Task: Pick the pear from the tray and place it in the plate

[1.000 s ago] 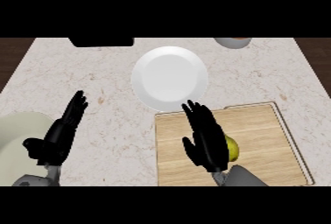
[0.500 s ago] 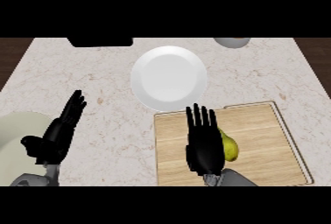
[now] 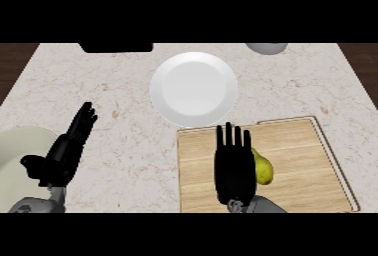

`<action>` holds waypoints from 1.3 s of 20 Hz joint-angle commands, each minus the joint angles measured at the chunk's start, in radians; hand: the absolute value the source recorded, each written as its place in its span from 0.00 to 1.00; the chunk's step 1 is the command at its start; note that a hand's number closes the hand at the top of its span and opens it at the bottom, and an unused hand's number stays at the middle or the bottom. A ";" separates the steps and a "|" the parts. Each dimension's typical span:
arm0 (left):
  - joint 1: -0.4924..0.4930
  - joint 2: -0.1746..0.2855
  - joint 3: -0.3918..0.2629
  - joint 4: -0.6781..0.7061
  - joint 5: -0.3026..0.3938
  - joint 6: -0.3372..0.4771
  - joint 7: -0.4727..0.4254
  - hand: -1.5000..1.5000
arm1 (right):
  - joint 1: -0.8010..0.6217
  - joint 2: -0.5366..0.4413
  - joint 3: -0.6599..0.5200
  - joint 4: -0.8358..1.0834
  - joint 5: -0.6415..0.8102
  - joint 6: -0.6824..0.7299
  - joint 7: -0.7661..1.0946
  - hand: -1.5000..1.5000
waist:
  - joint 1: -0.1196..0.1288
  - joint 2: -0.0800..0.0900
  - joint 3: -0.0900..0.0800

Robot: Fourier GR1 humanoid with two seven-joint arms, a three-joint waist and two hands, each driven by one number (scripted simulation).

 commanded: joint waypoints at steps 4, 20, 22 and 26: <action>0.017 -0.001 0.022 0.106 -0.018 -0.008 -0.037 0.50 | 0.007 -0.003 -0.057 0.034 0.029 0.207 0.143 0.00 | 0.004 0.012 -0.013; 0.000 -0.001 0.053 0.116 -0.038 -0.027 -0.034 0.50 | 0.031 0.008 -0.211 0.145 0.135 0.270 0.024 0.00 | 0.012 0.013 -0.011; 0.026 -0.004 0.040 0.091 -0.038 -0.034 -0.023 0.50 | 0.053 0.013 -0.217 0.166 0.166 0.246 0.025 0.00 | 0.015 0.012 -0.011; 0.016 0.024 0.085 0.054 -0.018 -0.063 0.003 0.50 | 0.064 0.027 -0.264 0.139 0.164 0.272 -0.025 0.00 | 0.015 0.010 -0.010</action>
